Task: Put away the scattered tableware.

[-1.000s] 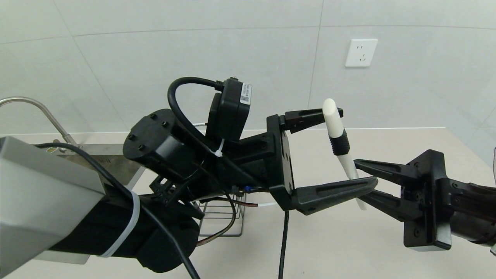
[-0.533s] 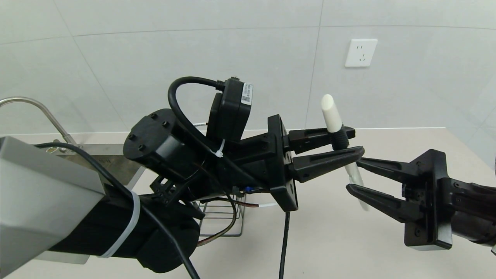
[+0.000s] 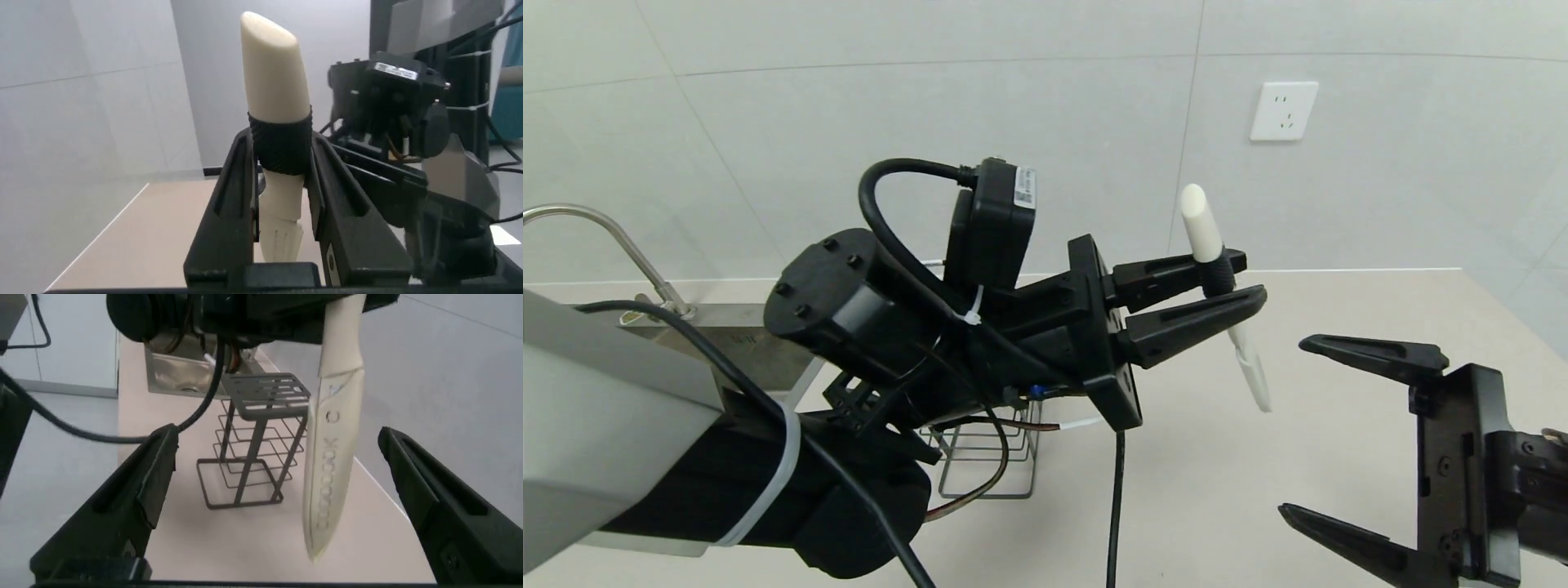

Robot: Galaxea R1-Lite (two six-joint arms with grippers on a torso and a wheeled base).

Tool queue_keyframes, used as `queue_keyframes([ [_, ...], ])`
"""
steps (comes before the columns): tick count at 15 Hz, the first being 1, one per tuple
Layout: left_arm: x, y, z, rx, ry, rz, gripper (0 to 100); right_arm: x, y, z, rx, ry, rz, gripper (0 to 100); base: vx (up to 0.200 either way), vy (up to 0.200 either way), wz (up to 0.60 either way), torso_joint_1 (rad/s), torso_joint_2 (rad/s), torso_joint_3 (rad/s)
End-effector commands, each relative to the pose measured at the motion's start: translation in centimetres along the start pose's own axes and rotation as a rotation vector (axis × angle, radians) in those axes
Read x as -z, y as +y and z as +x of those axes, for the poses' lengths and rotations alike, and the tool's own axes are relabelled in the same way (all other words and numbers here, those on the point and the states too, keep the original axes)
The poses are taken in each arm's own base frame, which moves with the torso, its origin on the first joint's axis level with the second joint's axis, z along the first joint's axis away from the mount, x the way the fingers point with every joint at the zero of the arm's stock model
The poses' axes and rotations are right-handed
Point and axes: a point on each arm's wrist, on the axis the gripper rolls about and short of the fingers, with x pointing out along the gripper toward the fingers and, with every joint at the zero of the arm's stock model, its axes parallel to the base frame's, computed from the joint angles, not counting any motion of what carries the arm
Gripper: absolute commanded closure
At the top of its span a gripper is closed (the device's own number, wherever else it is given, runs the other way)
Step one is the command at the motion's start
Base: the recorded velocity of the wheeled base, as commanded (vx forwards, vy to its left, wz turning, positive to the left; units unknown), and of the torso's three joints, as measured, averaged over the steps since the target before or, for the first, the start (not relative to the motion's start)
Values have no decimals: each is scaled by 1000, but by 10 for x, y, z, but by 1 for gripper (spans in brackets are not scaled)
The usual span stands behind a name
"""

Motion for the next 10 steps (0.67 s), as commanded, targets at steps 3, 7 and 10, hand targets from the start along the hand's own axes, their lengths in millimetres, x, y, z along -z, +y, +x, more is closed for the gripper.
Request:
queue_keyframes([
  [3,-22,2,-24,-57,14,26,100,-17,2,-35,111,-5,-71,0,0,0,0,0,0,0],
  [7,-36,-3,-58,-139,128,59,100,-33,15,-82,307,35,-182,100,0,0,0,0,0,0],
  [10,-46,-8,-70,-165,169,76,100,-47,32,-105,420,38,-284,100,0,0,0,0,0,0],
])
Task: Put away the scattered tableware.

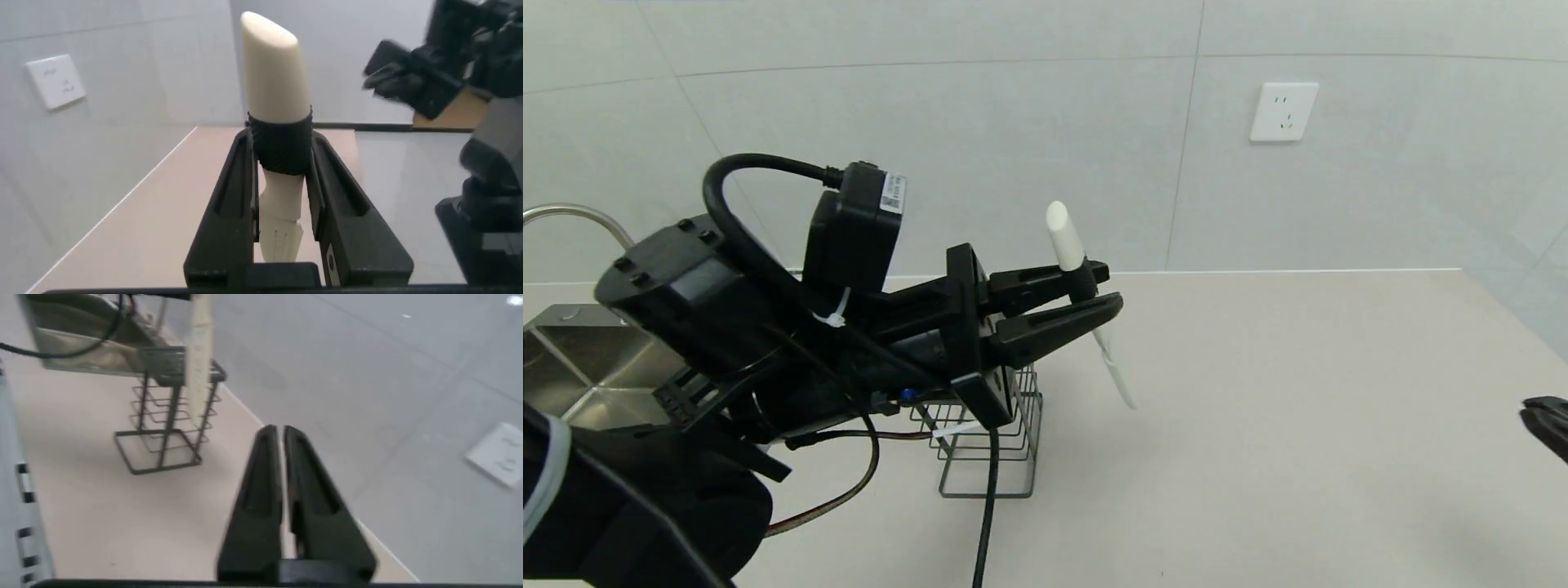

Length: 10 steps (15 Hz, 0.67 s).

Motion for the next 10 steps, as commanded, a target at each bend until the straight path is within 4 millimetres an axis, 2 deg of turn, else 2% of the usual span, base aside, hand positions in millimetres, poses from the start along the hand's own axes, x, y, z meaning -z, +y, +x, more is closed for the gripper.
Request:
queue_keyframes([
  [1,-22,-4,-16,-28,-3,48,100,-30,11,-37,155,-54,-168,100,0,0,0,0,0,0],
  [3,-26,-3,-25,-53,31,79,100,-42,24,-55,222,-59,-242,100,0,0,0,0,0,0],
  [4,-27,-2,-26,-57,35,85,100,-44,27,-57,231,-58,-252,100,0,0,0,0,0,0],
  [5,-30,-3,-32,-69,49,112,100,-46,42,-71,244,-49,-278,100,0,0,0,0,0,0],
  [8,-40,-8,-37,-69,56,155,100,-40,72,-94,232,-29,-279,100,0,0,0,0,0,0],
  [10,-48,-12,-40,-70,56,169,100,-39,75,-96,237,-24,-264,100,0,0,0,0,0,0],
])
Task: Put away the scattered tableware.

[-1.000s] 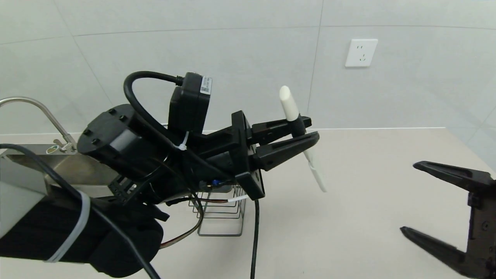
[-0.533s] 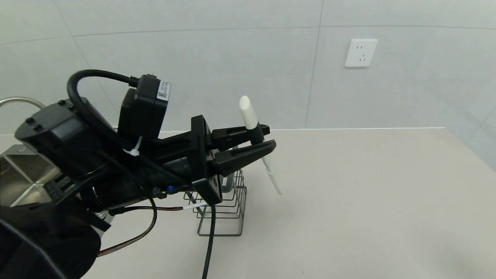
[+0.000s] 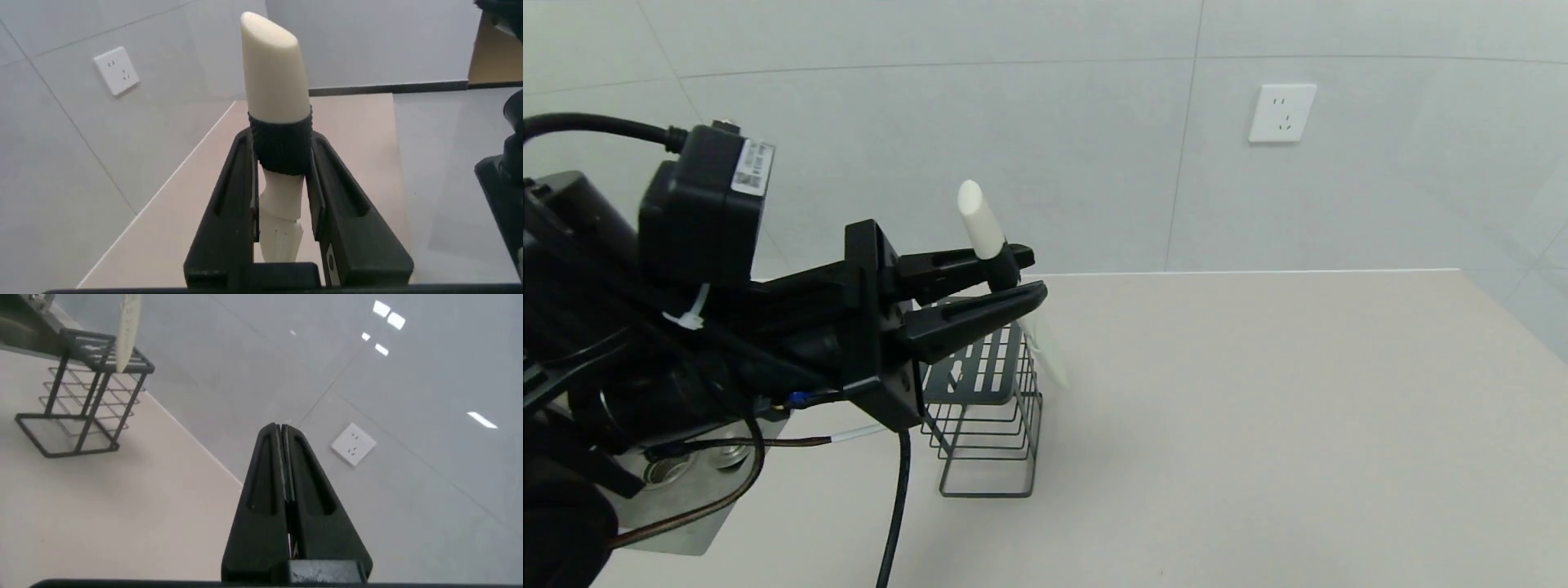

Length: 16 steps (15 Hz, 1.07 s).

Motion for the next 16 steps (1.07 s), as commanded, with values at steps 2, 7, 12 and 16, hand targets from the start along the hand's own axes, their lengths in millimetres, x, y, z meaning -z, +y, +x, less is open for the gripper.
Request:
queue_keyframes([
  [2,-18,-2,-10,-16,-25,35,100,3,11,-15,146,72,99,100,0,0,0,0,0,0],
  [7,-34,8,-38,-115,32,165,100,49,29,-30,536,656,518,100,0,0,0,0,0,0],
  [12,-47,15,-34,-103,15,186,100,57,38,-36,527,778,585,100,0,0,0,0,0,0],
  [16,-37,22,-27,6,10,172,100,57,38,-36,530,774,589,100,0,0,0,0,0,0],
])
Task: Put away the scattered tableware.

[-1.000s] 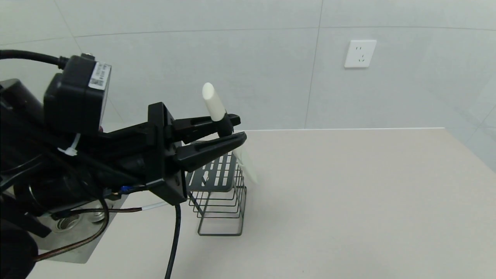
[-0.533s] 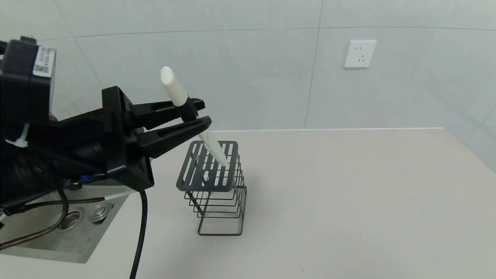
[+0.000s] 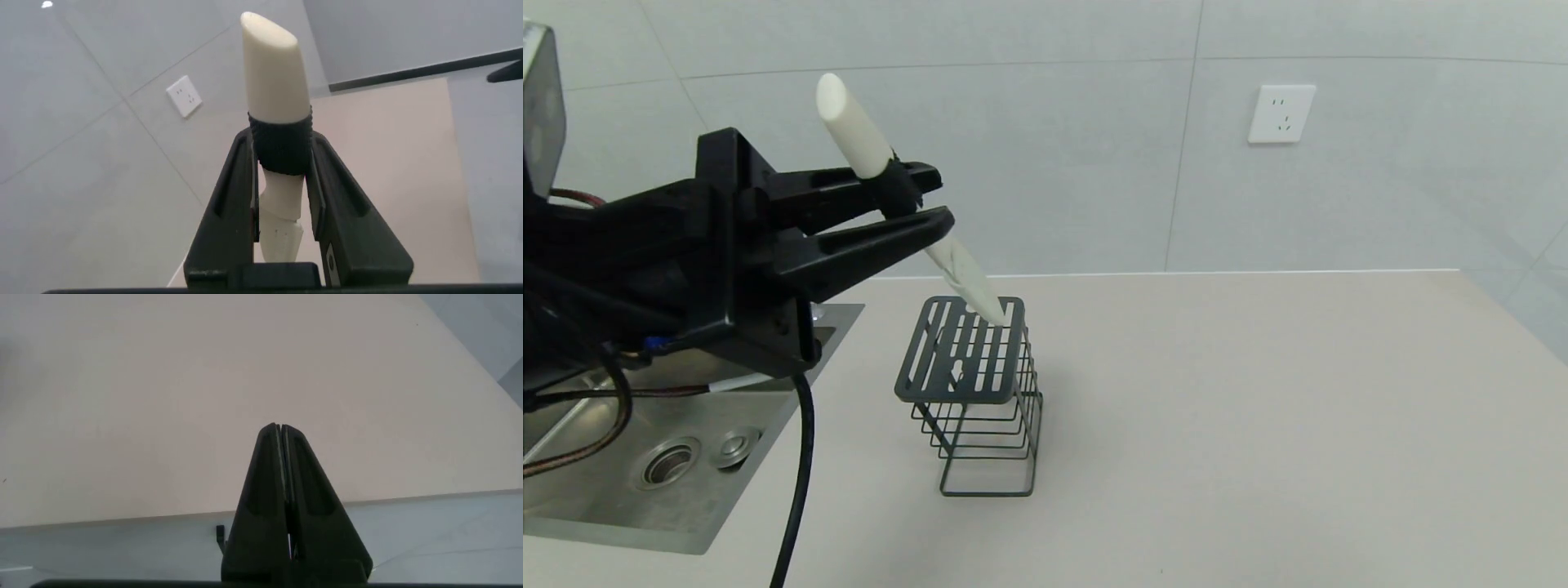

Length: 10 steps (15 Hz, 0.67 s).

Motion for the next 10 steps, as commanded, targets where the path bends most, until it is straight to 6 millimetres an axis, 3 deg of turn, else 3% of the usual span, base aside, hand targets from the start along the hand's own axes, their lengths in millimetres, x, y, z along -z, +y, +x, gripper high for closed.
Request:
queue_keyframes([
  [1,12,7,2,22,20,-18,100,0,0,0,0,9,-1,100,0,0,0,0,0,0],
  [5,38,44,-12,57,54,-15,100,0,0,0,-2,9,-1,100,0,0,0,0,0,0],
  [10,40,35,0,127,27,-41,100,0,0,0,0,9,-1,100,0,0,0,0,0,0],
])
